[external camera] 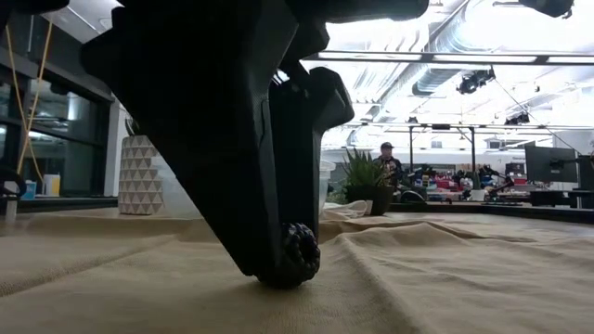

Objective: Pick and placing Produce into tupperware
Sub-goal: Put the blackberry into transparent bin

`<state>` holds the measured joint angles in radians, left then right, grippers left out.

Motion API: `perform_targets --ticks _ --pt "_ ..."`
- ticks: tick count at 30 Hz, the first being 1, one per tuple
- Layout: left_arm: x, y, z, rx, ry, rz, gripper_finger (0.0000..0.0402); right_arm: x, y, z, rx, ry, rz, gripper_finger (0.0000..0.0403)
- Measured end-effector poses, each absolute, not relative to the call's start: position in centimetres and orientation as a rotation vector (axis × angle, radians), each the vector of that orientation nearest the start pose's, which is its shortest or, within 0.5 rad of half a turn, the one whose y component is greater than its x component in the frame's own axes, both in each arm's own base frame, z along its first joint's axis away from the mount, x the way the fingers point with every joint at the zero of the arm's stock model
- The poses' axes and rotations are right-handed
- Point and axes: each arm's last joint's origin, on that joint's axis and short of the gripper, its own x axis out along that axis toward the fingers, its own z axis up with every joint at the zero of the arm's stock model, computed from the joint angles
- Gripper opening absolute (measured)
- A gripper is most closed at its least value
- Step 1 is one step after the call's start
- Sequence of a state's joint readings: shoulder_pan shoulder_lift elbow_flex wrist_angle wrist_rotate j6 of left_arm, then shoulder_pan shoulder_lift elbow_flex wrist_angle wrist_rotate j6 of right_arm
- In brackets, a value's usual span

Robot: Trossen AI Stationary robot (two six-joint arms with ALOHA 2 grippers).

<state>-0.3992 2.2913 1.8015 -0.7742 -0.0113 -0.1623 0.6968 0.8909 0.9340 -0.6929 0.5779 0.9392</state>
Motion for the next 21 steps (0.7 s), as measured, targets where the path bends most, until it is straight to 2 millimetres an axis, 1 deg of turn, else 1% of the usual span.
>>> perform_targets --ticks 14,17,21 --pt "43.13 -18.16 14.74 0.119 1.263 -0.232 0.0169 13.91 9.56 32.19 0.514 0.535 -0.148 0.0119" --pt "43.13 -18.16 14.74 0.119 1.263 -0.232 0.0154 13.91 9.56 32.19 0.515 0.535 -0.148 0.0119" --pt "43.12 -18.16 14.74 0.117 1.264 -0.234 0.0121 13.91 9.56 32.19 0.511 0.535 -0.147 0.0119"
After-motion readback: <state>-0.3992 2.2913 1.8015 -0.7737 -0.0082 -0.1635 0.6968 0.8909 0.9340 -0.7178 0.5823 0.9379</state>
